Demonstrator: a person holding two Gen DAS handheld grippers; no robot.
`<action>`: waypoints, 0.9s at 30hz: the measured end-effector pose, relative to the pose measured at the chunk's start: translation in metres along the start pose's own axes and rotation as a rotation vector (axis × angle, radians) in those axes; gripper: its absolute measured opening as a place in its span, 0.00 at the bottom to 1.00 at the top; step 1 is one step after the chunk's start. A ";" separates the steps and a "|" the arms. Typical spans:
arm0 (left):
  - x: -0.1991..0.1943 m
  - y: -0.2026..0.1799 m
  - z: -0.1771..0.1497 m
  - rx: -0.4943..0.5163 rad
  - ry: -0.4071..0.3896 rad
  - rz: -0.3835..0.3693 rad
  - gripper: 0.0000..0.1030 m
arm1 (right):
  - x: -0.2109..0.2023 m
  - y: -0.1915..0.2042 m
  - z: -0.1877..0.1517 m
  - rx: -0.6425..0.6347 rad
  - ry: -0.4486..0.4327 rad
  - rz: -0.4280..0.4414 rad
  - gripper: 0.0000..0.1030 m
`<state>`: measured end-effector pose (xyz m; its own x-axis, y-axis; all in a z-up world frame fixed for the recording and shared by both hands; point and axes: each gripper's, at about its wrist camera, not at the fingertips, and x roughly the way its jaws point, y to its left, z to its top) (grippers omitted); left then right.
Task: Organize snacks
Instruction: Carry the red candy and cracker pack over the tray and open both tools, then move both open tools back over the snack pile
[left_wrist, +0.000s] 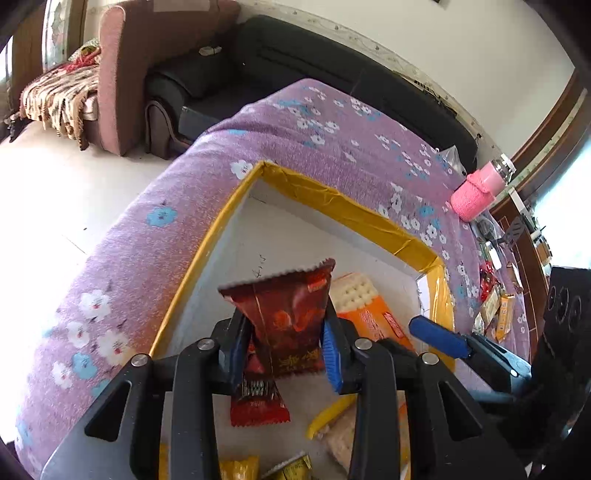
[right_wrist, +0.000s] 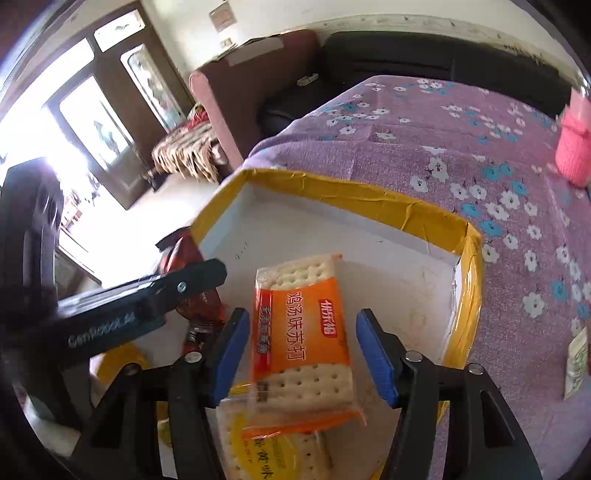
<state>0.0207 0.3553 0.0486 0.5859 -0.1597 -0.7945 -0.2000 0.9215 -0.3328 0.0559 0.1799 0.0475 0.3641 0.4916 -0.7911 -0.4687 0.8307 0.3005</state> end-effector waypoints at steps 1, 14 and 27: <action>-0.005 -0.002 -0.001 0.007 -0.011 0.009 0.33 | -0.004 -0.002 0.001 0.011 -0.010 0.006 0.61; -0.119 -0.081 -0.077 0.134 -0.355 0.137 0.72 | -0.086 -0.044 -0.045 0.083 -0.150 0.062 0.65; -0.133 -0.147 -0.132 0.258 -0.389 0.234 0.72 | -0.134 -0.117 -0.102 0.194 -0.221 0.020 0.68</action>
<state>-0.1311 0.1946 0.1358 0.8068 0.1590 -0.5691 -0.1890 0.9820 0.0063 -0.0202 -0.0100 0.0634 0.5329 0.5360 -0.6547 -0.3228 0.8440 0.4283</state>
